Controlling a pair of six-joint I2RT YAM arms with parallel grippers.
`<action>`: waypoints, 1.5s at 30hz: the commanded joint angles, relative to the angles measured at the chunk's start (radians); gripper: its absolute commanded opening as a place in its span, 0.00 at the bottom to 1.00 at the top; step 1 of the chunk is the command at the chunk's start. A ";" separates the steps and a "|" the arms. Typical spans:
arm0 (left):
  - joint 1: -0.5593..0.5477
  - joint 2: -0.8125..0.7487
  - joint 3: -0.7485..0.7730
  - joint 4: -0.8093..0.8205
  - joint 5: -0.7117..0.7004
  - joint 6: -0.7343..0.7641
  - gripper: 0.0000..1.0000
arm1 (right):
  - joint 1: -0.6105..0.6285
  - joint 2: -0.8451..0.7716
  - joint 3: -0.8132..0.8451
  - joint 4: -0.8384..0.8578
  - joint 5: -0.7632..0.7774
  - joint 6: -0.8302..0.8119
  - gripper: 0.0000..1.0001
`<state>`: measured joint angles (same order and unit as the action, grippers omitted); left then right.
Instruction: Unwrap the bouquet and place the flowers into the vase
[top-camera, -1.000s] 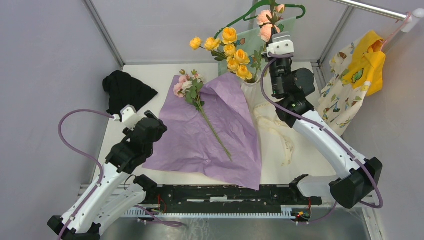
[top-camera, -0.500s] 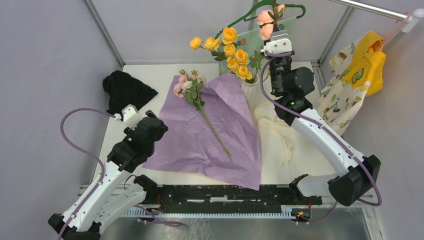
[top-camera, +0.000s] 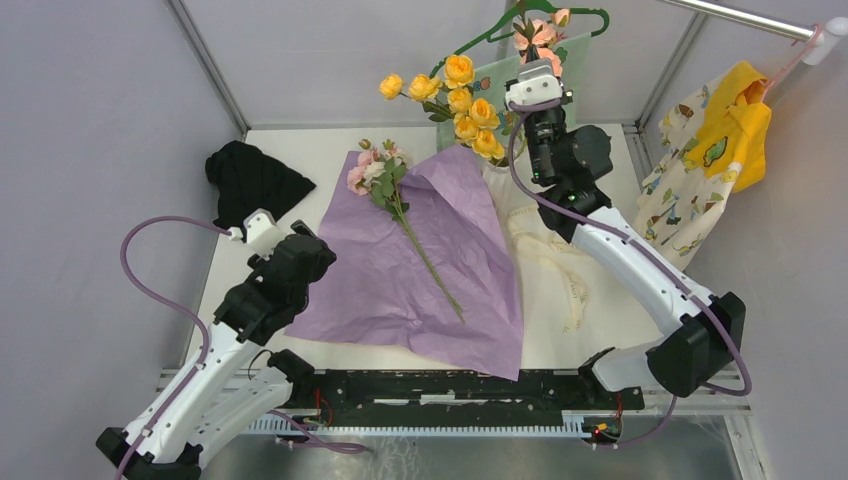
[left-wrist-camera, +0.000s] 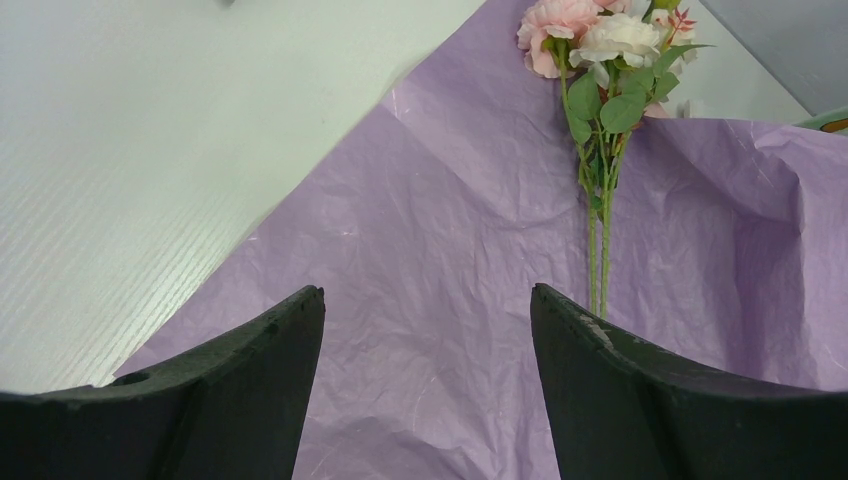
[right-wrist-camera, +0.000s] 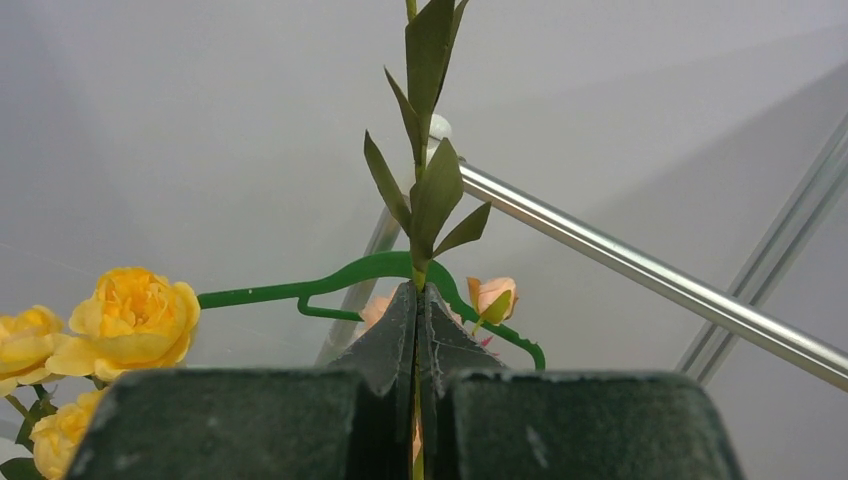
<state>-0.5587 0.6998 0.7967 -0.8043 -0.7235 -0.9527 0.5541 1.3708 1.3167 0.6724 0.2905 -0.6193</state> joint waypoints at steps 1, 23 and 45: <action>-0.001 -0.008 -0.002 0.046 -0.026 -0.003 0.81 | -0.003 0.032 0.051 0.036 -0.028 -0.034 0.00; -0.002 0.045 0.007 0.063 -0.031 -0.003 0.81 | -0.002 0.058 0.101 0.075 -0.018 -0.130 0.00; -0.001 0.037 -0.005 0.068 -0.035 0.008 0.81 | -0.002 0.041 -0.090 0.156 -0.095 -0.008 0.00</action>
<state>-0.5587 0.7502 0.7948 -0.7750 -0.7242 -0.9524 0.5541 1.4521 1.2552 0.7620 0.2214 -0.6849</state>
